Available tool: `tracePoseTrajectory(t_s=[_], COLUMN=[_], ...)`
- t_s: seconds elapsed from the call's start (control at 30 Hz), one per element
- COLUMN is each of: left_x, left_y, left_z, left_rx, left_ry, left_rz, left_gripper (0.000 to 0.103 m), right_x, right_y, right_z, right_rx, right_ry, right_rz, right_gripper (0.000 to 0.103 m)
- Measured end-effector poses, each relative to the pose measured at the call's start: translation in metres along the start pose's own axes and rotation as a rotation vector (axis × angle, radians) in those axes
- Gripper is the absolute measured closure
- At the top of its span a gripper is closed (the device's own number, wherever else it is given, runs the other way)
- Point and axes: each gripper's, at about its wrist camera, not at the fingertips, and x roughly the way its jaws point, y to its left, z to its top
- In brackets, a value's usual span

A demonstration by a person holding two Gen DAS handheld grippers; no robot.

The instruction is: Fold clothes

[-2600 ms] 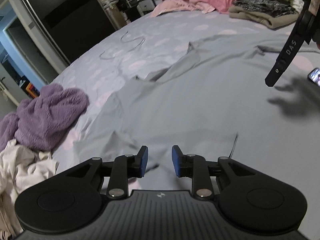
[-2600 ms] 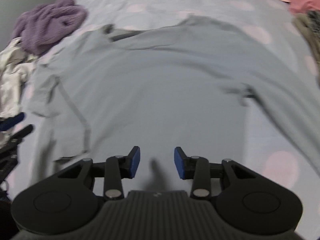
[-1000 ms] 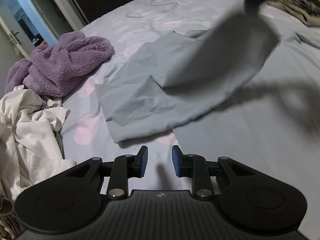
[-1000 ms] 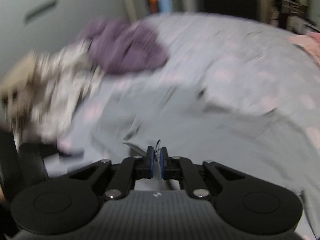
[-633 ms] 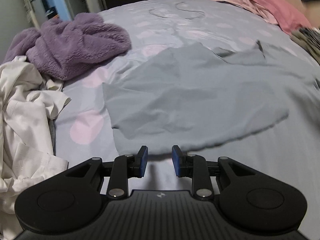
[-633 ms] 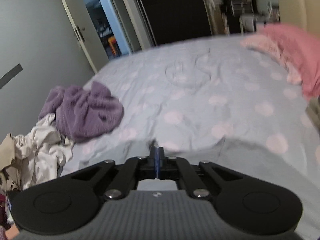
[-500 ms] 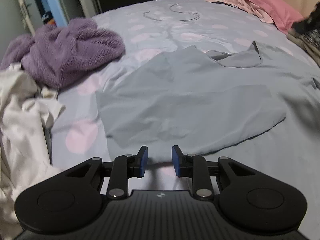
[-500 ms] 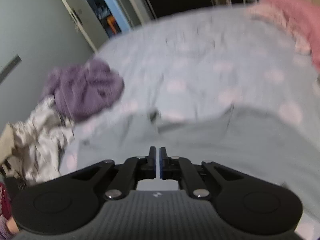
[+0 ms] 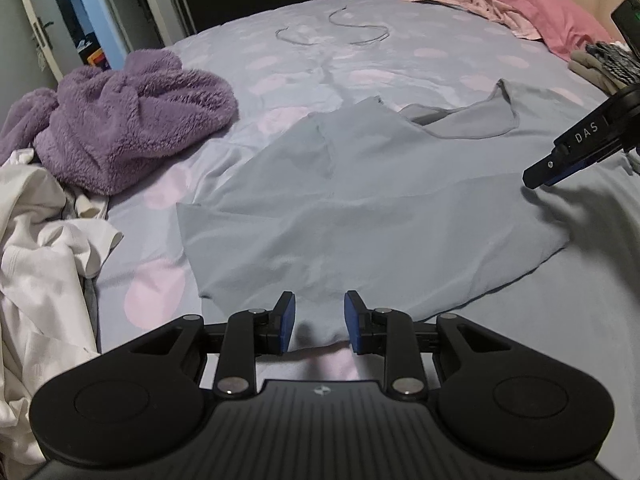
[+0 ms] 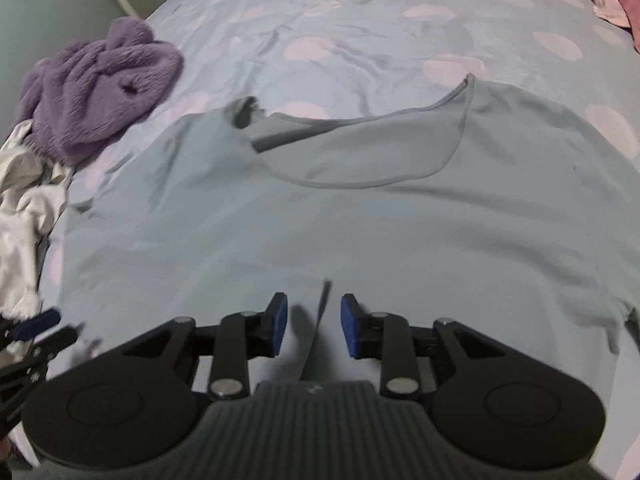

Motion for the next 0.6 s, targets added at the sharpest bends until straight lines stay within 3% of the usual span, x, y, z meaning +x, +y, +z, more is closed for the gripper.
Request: tracePoseTrajectory(t_s=[0.1, 0.2, 0.4, 0.6], left_x=[0.004, 0.006, 0.007, 0.009], left_y=[0.004, 0.008, 0.015, 0.014], left_z=[-0.001, -0.002, -0.006, -0.009], left_rx=[-0.017, -0.025, -0.047, -0.044], left_ry=[0.015, 0.025, 0.019, 0.033], left_rz=[0.009, 0.023, 0.018, 0.021], left_gripper=[0.078, 0.078, 0.078, 0.078], right_x=[0.01, 0.012, -0.034, -0.11], right_y=[0.001, 0.011, 0.028, 0.036], right_z=[0.003, 0.001, 0.015, 0.039], right_rx=[0.015, -0.022, -0.044, -0.032], right_ry=[-0.004, -0.014, -0.12, -0.334], right_rz=[0.021, 0.008, 0.044, 0.078], right_gripper=[0.071, 0.099, 0.1, 0.1])
